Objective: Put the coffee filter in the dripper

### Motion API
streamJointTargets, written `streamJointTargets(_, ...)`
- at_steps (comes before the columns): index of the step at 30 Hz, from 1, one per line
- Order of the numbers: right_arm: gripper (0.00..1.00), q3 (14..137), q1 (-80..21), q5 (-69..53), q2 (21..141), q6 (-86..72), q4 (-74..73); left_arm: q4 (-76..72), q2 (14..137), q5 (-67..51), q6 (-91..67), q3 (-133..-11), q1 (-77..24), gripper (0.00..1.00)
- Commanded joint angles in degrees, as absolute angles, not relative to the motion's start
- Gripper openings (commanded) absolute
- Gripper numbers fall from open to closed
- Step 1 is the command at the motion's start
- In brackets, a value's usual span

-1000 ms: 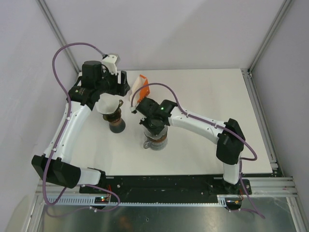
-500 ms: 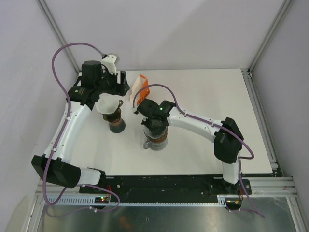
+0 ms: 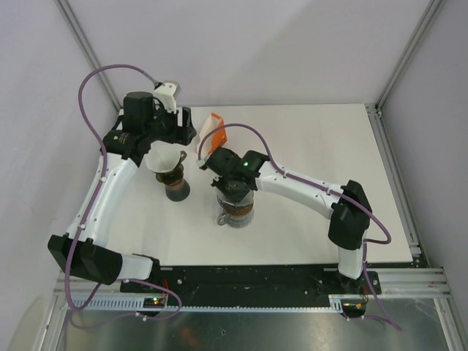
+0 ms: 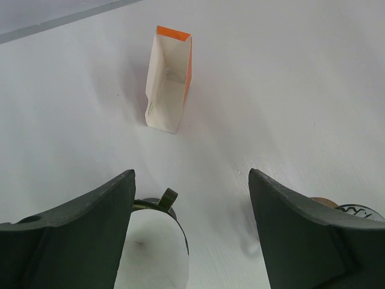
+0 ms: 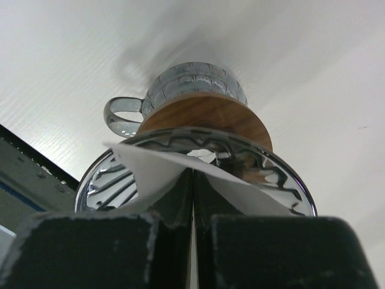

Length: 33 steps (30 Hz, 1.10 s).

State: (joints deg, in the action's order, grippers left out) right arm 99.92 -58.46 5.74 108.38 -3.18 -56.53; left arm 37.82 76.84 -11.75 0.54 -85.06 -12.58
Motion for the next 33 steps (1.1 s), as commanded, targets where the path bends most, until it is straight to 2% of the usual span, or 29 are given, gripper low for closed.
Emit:
streamJointTargets(1, 0.00, 102.86, -58.93, 8.15, 104.72, -3.35, -57.75, 36.30, 76.52, -12.16, 1.49, -85.44, -11.98, 0.81)
streamJointTargets(27, 0.00, 107.66, -60.99, 13.00, 102.44, -2.14, -59.13, 36.30, 76.57, -12.17, 1.58, -85.78, -11.96, 0.81)
streamJointTargets(33, 0.00, 104.20, -61.50, 8.41, 101.72, -3.09, -58.28, 36.29, 76.55, -12.12, 1.58, -85.78, -11.96, 0.81)
